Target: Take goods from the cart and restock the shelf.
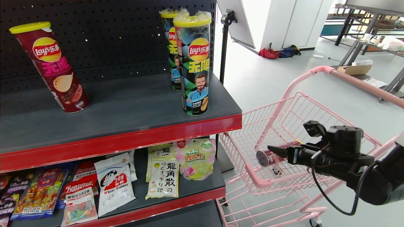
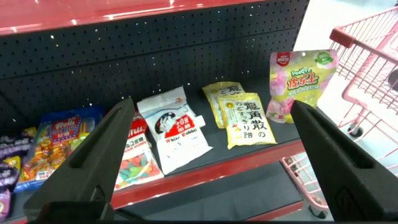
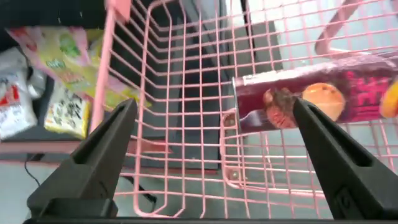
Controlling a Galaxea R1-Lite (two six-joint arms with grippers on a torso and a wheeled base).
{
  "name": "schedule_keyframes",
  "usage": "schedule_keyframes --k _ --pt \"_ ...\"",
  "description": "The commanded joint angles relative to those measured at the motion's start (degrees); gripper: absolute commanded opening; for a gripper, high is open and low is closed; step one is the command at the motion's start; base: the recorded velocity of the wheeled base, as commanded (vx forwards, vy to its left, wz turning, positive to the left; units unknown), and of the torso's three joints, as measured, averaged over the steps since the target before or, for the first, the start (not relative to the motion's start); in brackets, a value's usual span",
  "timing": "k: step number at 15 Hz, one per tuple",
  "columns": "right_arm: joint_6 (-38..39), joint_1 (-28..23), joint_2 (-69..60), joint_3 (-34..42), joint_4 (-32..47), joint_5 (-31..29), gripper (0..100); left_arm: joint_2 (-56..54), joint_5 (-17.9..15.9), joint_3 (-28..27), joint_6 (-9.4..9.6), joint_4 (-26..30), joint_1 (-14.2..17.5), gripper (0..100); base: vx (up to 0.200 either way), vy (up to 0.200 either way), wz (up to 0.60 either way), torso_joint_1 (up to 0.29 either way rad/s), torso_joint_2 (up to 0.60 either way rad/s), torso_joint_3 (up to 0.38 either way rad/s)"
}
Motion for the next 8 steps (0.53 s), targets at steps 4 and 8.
schedule_keyframes --k 4,8 --pt "2.5 -1.4 -17.0 5.4 2.3 -2.8 100 0.1 0.0 0.0 -0.84 0.0 0.0 100 0.000 0.000 0.00 0.000 0.00 0.000" --pt "6.6 -3.0 -17.5 4.6 8.7 -7.0 100 0.1 0.0 0.0 -0.84 0.0 0.0 100 0.000 0.000 0.00 0.000 0.00 0.000"
